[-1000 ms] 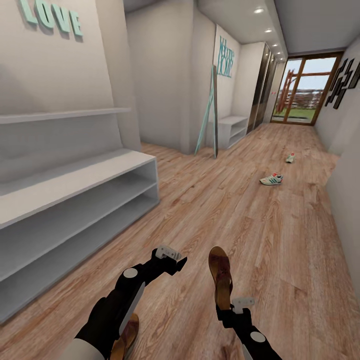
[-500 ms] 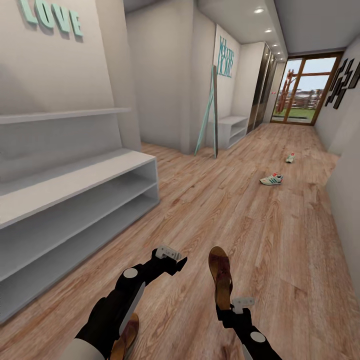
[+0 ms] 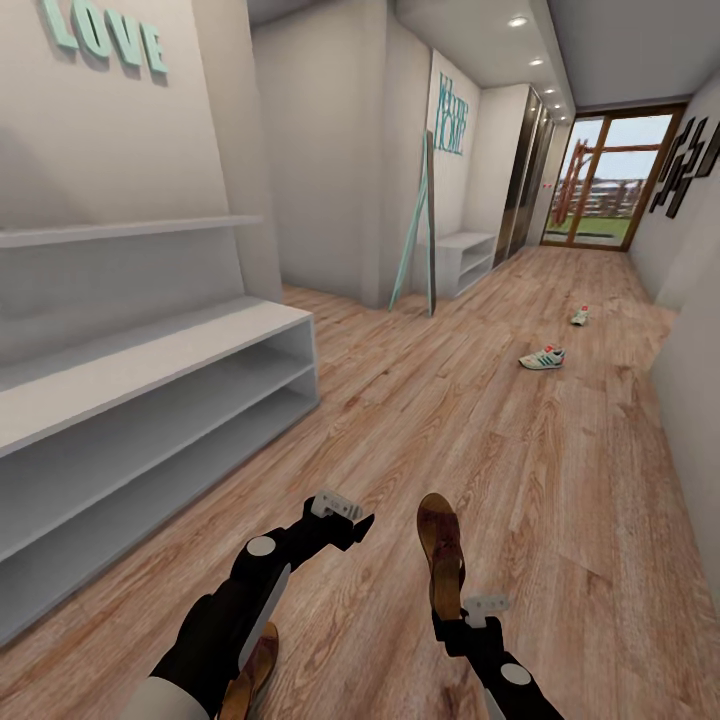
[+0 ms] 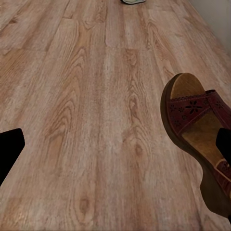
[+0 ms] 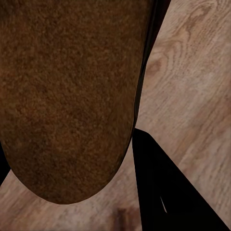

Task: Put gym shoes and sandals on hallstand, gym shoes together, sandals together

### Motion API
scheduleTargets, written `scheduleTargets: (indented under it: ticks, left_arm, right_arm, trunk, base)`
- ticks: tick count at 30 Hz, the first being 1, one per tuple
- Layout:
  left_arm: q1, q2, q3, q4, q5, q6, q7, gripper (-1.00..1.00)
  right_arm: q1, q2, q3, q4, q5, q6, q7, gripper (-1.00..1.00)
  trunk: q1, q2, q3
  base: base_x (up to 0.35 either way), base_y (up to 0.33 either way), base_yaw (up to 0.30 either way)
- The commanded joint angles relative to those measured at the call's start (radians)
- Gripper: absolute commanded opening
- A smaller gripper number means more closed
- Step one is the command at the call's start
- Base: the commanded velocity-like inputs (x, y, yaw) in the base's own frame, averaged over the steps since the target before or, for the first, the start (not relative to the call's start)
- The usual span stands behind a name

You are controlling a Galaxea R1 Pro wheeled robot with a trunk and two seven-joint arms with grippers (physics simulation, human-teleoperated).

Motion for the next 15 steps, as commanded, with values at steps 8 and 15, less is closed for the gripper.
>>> scheduleTargets:
  ticks: [8, 15]
  left_arm:
    - [0.0, 0.0, 0.002, -0.001, -0.003, 0.006, -0.002, 1.0]
    - [0.0, -0.002, 0.034, 0.005, -0.003, 0.008, 0.034, 1.0]
  right_arm:
    - [-0.001, 0.0, 0.001, 0.0, -0.004, -0.003, 0.0, -1.0]
    - [-0.001, -0.001, -0.003, -0.001, -0.005, 0.03, -0.001, -1.0]
  trunk:
    - [0.0, 0.0, -0.001]
    - [0.0, 0.0, -0.001]
  base:
    - [0.0, 0.0, 0.0]
    - [0.0, 0.0, 0.0]
